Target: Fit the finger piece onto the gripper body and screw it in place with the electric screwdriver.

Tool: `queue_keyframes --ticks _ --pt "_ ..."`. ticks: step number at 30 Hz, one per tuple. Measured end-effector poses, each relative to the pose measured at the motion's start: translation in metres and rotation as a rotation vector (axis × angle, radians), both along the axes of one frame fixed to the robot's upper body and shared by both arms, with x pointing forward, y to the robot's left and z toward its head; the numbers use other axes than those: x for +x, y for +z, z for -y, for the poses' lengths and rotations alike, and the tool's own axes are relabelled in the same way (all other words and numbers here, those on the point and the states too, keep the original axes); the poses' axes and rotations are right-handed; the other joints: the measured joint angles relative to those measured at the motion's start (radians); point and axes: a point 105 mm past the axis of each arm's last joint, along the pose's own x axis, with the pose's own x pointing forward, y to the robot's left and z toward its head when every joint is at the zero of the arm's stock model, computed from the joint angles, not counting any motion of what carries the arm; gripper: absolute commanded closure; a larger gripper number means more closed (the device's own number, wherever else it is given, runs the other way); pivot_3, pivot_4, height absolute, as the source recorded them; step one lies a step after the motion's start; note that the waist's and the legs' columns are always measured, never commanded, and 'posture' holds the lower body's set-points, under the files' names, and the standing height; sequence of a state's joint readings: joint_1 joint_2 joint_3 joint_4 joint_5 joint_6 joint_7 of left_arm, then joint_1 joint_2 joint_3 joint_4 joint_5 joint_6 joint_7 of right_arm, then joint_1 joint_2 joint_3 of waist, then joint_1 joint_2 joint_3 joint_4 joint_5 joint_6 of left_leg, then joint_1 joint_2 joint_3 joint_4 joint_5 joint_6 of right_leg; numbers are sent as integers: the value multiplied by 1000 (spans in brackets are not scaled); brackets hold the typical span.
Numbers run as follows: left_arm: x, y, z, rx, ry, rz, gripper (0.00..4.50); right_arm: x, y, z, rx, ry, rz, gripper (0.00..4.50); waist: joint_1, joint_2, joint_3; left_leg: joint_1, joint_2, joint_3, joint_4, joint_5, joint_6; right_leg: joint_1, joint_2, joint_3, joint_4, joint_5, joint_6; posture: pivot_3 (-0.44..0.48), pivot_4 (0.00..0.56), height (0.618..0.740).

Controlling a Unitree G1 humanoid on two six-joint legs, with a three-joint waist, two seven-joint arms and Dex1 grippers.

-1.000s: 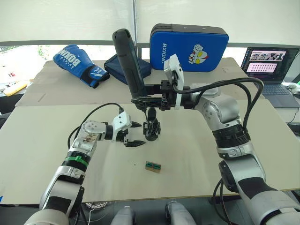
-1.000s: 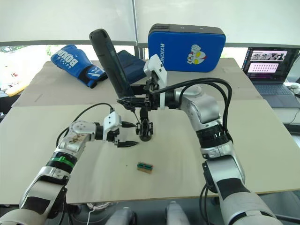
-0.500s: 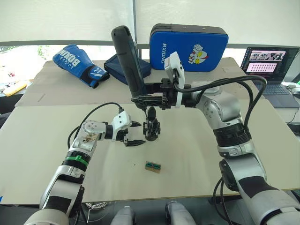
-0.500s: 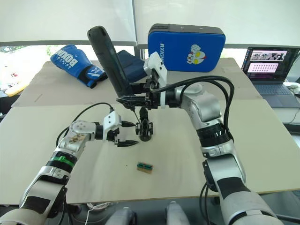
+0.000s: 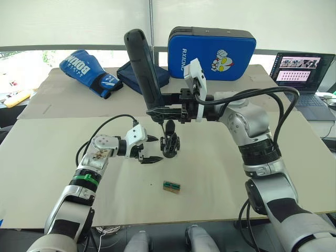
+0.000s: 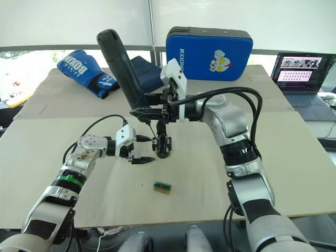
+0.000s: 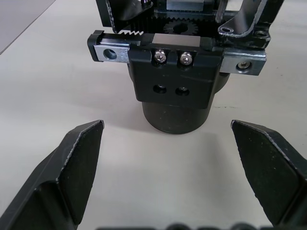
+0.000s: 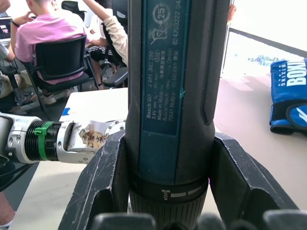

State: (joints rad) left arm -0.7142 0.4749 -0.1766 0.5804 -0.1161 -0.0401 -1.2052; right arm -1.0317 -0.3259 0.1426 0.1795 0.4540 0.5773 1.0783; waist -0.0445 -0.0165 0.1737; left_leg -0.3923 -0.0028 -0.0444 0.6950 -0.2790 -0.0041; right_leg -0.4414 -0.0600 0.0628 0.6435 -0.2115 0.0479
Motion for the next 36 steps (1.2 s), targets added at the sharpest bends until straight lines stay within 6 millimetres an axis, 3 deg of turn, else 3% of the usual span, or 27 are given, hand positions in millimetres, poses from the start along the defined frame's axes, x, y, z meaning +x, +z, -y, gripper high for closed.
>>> queue_keyframes --ticks 36 --pt "0 0 -1 0 4 2 0 -4 4 -7 15 12 4 2572 0 0 0 0 0 0 0 0 0 0 0 0 1 0 0 0 150 740"
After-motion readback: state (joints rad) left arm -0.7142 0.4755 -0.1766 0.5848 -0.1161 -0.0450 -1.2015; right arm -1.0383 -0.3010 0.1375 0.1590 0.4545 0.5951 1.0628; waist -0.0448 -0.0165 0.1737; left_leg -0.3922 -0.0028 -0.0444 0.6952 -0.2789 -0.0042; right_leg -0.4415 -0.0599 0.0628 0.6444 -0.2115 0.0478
